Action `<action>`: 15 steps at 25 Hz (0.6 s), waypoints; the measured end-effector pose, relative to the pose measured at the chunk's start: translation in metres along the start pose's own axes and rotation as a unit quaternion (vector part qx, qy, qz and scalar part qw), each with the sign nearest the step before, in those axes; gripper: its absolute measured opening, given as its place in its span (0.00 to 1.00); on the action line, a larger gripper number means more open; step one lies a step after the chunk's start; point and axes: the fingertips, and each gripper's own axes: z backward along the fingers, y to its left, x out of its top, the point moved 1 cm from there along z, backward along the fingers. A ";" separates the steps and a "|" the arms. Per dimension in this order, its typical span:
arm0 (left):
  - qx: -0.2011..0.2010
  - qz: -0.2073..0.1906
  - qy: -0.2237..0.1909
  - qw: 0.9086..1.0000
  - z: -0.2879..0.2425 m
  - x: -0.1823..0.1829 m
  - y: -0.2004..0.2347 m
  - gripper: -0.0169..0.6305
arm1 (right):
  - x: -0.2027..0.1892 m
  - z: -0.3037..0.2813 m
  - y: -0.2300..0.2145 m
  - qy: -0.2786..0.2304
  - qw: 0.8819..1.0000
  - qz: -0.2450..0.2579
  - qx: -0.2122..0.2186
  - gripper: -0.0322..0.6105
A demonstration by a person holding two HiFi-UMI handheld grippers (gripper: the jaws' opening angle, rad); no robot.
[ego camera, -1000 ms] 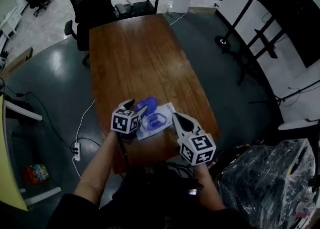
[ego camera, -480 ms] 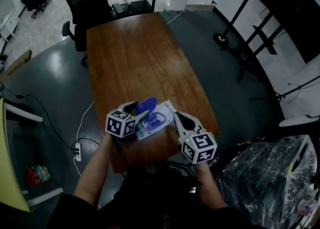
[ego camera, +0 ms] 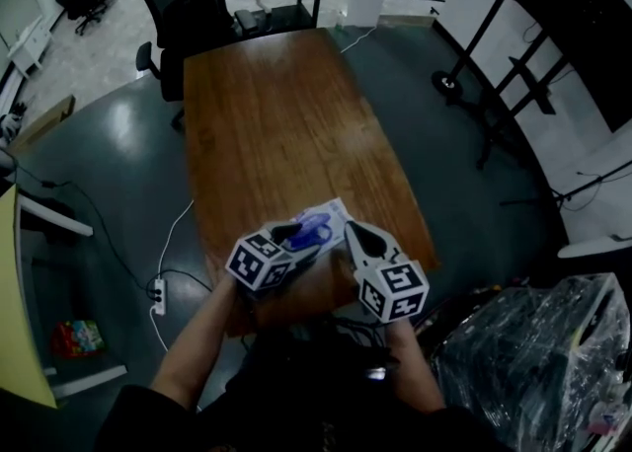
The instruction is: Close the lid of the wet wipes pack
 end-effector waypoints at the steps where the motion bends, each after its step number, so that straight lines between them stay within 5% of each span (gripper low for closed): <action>1: -0.004 -0.004 0.010 1.000 -0.004 -0.004 -0.004 0.43 | -0.001 0.002 -0.002 0.000 1.000 -0.002 -0.003 0.07; 8: -0.006 -0.015 0.065 0.998 -0.030 -0.025 -0.011 0.39 | -0.010 0.018 -0.015 0.002 1.000 -0.012 -0.026 0.07; 13: 0.056 0.000 0.074 0.996 -0.038 -0.033 0.007 0.08 | -0.014 0.028 -0.024 0.002 0.999 -0.015 -0.037 0.07; 15: 0.064 0.007 0.075 0.995 -0.039 -0.034 0.008 0.07 | -0.015 0.030 -0.025 0.003 0.999 -0.015 -0.039 0.07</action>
